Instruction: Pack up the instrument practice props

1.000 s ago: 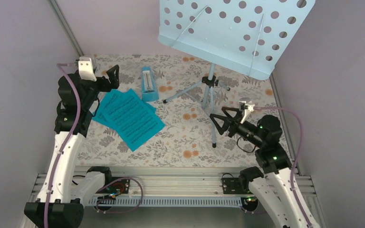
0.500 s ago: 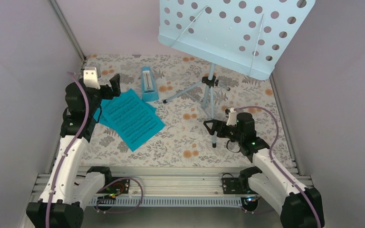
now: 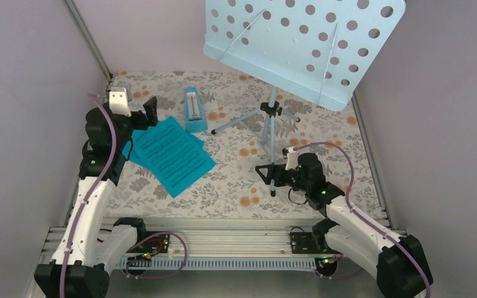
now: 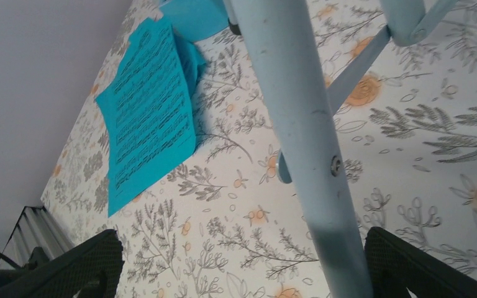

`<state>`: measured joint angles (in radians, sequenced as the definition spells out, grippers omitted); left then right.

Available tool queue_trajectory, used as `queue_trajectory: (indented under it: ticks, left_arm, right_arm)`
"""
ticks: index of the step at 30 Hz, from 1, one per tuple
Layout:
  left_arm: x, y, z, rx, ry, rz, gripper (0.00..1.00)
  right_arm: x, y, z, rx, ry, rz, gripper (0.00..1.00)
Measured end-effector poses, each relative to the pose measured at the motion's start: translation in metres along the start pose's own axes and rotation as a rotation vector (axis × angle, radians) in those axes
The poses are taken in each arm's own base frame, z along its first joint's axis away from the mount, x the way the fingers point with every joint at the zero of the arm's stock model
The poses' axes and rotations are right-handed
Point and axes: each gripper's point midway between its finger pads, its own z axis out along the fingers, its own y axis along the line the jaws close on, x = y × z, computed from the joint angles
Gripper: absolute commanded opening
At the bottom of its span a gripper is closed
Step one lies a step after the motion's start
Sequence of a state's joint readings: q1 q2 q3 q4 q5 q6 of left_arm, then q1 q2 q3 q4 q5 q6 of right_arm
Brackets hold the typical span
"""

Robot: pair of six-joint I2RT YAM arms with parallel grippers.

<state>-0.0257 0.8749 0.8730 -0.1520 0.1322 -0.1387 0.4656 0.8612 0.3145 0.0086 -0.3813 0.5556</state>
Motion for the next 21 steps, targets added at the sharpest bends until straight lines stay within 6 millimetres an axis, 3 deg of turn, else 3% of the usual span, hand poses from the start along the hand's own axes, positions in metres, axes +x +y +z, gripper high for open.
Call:
queue_trajectory:
  ticks: [6,12,21]
  left_arm:
    - [0.003,0.001,0.003,-0.001,0.011,-0.002,1.00]
    - [0.005,0.001,0.005,-0.002,0.018,-0.003,1.00]
    - [0.007,0.001,0.007,0.004,0.027,-0.004,1.00]
  right_arm:
    - [0.011,0.013,0.006,-0.021,0.025,-0.017,0.91]
    - [0.021,0.018,0.015,-0.008,0.048,-0.027,0.83]
    - [0.055,0.042,0.033,-0.024,0.148,-0.080,0.81]
